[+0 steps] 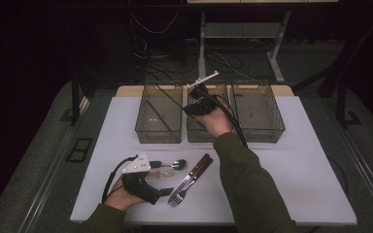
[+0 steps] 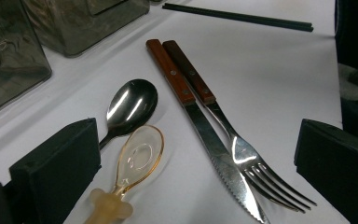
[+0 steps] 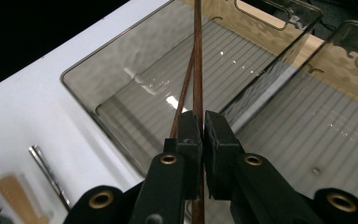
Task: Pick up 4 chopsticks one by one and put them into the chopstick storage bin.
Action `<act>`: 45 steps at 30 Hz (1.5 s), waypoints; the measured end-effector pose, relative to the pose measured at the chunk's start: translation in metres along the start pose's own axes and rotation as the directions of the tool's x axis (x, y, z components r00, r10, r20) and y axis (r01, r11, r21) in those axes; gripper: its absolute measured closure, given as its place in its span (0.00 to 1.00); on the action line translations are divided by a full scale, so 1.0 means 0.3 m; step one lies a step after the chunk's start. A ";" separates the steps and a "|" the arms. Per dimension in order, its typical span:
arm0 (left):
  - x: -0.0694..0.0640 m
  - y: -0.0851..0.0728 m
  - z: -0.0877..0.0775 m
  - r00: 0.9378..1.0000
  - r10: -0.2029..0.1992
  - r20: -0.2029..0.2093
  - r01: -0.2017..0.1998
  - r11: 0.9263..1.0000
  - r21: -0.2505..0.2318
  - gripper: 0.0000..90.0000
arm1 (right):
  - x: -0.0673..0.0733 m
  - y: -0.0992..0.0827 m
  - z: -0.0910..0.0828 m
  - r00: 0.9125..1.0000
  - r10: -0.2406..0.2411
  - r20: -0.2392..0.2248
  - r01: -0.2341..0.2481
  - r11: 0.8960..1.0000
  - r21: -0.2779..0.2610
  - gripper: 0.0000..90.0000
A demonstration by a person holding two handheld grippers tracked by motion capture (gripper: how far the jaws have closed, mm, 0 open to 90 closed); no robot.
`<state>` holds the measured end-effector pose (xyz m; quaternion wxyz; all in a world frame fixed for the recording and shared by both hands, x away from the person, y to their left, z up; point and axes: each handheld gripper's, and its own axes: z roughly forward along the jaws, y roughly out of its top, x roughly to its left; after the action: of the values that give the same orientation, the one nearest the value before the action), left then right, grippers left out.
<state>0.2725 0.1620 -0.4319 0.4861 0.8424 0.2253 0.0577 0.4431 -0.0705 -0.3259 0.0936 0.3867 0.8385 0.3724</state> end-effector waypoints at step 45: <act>-0.001 0.001 -0.004 1.000 0.018 -0.004 -0.018 1.000 0.000 0.00 | 0.007 0.085 0.152 0.998 0.060 0.029 -0.058 0.997 -0.043 0.47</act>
<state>0.2721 0.1627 -0.4308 0.4852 0.8443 0.2185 0.0637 0.4768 -0.0330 -0.3400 0.1032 0.4148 0.8172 0.3866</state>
